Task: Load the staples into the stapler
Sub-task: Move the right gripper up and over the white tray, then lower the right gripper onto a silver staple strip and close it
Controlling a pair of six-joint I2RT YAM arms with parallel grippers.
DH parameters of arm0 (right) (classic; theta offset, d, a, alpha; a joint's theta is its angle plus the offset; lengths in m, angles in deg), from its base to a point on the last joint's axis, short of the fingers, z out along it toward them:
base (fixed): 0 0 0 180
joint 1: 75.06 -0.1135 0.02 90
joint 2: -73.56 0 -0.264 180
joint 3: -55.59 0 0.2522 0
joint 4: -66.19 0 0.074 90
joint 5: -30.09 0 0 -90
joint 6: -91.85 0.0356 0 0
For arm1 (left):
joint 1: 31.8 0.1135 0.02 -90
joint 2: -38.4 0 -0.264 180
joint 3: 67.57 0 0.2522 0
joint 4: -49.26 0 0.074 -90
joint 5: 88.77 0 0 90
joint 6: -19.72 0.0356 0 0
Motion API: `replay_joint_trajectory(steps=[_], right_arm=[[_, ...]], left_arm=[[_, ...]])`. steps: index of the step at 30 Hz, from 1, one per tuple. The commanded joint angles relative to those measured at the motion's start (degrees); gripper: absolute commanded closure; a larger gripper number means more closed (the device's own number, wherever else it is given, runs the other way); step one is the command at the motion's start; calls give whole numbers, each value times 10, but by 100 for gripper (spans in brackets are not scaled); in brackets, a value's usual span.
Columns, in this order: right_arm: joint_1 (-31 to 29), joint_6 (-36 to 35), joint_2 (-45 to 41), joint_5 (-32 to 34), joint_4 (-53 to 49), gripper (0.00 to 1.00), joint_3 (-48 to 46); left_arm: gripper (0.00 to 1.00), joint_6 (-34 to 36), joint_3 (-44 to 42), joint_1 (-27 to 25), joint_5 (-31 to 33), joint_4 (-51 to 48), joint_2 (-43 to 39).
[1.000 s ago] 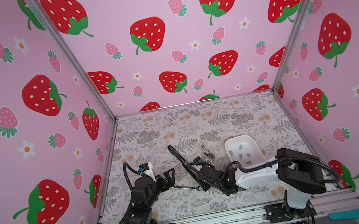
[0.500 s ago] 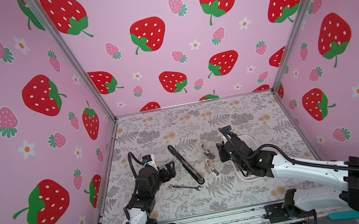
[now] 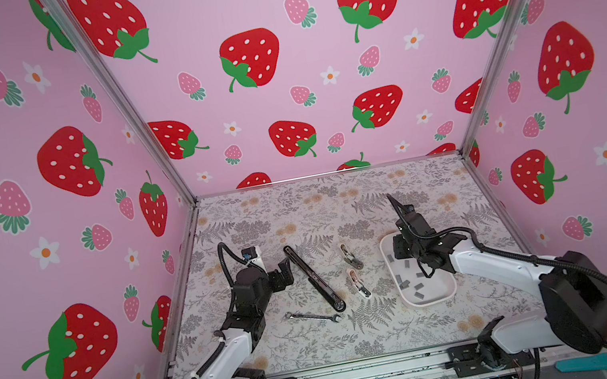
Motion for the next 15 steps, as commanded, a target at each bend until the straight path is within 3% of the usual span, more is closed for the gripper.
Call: replay_joint_trajectory(steps=[1,8,15], right_arm=[[5,37,11,-15,-15,74,-24],[14,46,17,-6,-36,66,-42],[20,42,48,-36,-18,66,-43]], left_arm=[[1,7,4,6,8,49,24],[1,2,-2,5,17,60,26],[1,3,-3,5,18,61,24]])
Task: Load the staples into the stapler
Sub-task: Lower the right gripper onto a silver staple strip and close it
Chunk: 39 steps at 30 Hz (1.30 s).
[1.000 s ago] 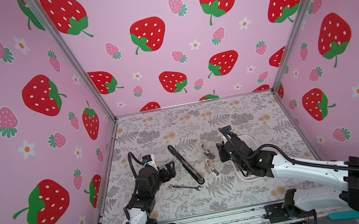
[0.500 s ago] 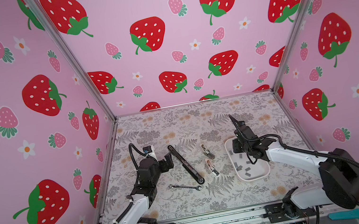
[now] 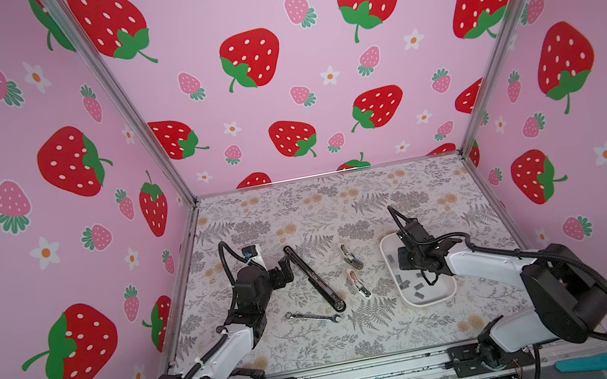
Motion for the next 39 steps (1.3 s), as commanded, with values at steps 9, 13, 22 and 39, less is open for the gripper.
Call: replay_joint_trajectory(steps=[9,13,22,39], right_arm=[[5,8,52,-20,-11,71,4],[5,9,50,-19,-17,74,2],[4,10,45,-13,-32,74,-2],[1,12,38,-16,-37,81,-10]], left_arm=[[1,1,-2,3,13,18,-2],[1,1,-3,4,15,18,-2],[1,0,-2,3,16,18,2],[1,-2,-4,4,18,23,4]])
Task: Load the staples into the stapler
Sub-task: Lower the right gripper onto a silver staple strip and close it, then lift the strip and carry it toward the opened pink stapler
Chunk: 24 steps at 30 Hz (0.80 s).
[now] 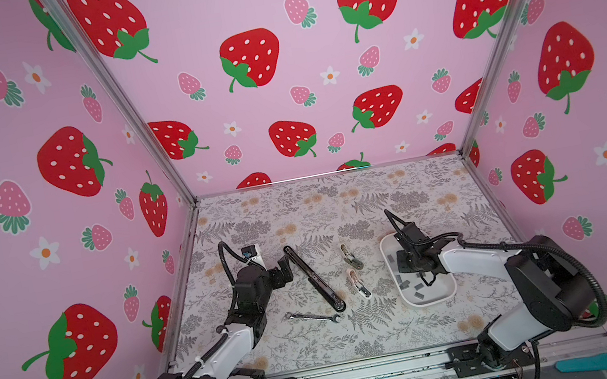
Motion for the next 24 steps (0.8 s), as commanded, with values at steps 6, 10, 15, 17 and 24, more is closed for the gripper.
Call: replay_joint_trajectory(steps=[6,10,15,17,24], right_arm=[[-6,9,4,-9,-26,86,-13],[-10,-2,-2,-6,-14,88,0],[-13,-20,-62,27,23,89,2],[-14,-29,-99,56,31,89,4],[-22,-78,-239,59,111,89,-54]], left_arm=[[1,-1,-3,3,8,16,1],[1,0,0,3,-4,5,-4],[1,-25,-5,3,-8,-43,-54],[1,-52,-11,3,4,-68,-83],[1,-203,-10,3,3,-144,-173]])
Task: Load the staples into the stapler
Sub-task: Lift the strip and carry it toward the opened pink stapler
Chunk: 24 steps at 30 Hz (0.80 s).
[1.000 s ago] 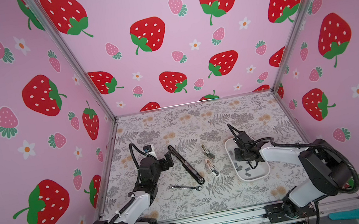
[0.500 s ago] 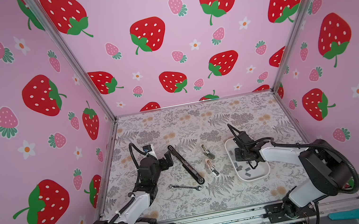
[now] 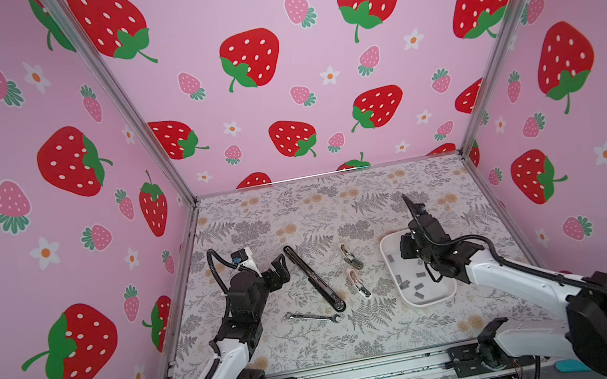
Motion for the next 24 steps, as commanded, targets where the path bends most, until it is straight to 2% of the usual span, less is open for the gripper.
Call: replay_joint_trajectory(steps=[1,3,5,7,9,12,13,15,20,24], right_arm=[[-9,-41,-44,0,39,89,-31],[-29,-57,-74,-5,46,90,-43],[-64,-74,-114,-3,62,89,-62],[-92,-93,-136,-10,74,89,-77],[-120,-114,-157,-16,83,89,-86],[-162,-147,-152,-20,118,89,-103],[-176,-158,-145,-26,136,89,-108],[-198,-180,-121,-45,169,89,-115],[-256,-226,-76,-66,215,89,-110],[-278,-252,-50,-95,226,89,-104]], left_arm=[[1,-121,-16,3,7,-28,-38],[1,-139,-36,3,0,-6,-69],[1,-72,-52,3,-37,15,-104],[1,-77,-60,5,-31,-10,-131],[1,-56,-48,4,-53,-68,-152],[1,-27,-29,4,-91,-147,-170],[1,-20,-27,4,-124,-162,-177],[1,-29,-19,4,-143,-198,-190],[1,-18,4,4,-135,-280,-201],[1,9,34,4,-118,-342,-189]])
